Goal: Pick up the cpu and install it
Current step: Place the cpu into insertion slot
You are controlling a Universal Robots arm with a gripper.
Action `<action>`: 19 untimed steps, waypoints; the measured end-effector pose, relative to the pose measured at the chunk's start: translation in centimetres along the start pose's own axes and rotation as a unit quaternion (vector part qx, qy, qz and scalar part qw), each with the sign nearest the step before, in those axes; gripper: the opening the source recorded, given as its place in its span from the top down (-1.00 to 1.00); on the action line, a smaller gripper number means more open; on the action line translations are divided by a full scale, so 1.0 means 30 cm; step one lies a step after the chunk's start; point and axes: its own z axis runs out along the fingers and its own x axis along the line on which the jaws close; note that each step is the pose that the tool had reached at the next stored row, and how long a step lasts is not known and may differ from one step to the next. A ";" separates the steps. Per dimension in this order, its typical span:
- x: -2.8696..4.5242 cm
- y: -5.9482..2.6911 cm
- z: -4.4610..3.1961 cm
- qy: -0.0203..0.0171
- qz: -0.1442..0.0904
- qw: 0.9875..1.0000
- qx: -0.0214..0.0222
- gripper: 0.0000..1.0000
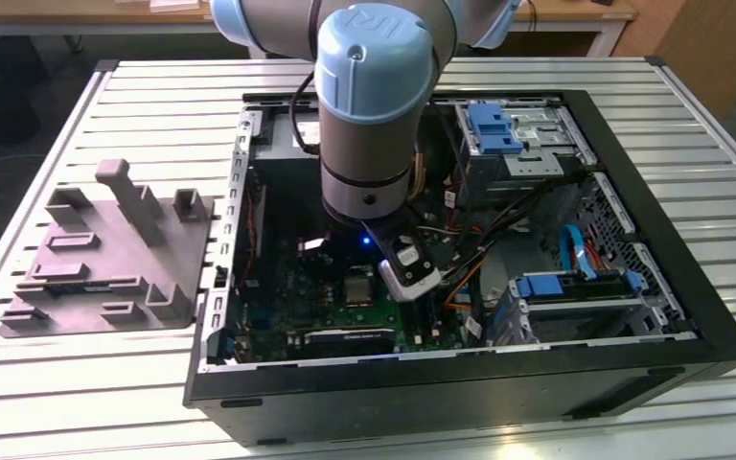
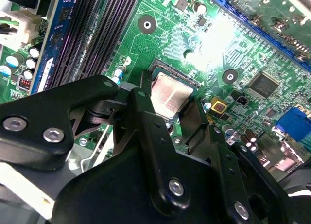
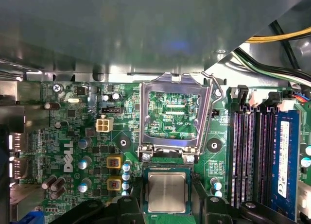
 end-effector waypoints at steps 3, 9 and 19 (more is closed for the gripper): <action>0.000 0.000 0.001 0.000 0.000 1.000 0.000 0.06; 0.000 0.000 0.004 0.000 0.000 1.000 0.000 0.06; -0.001 0.001 0.010 -0.001 0.000 1.000 -0.001 -0.19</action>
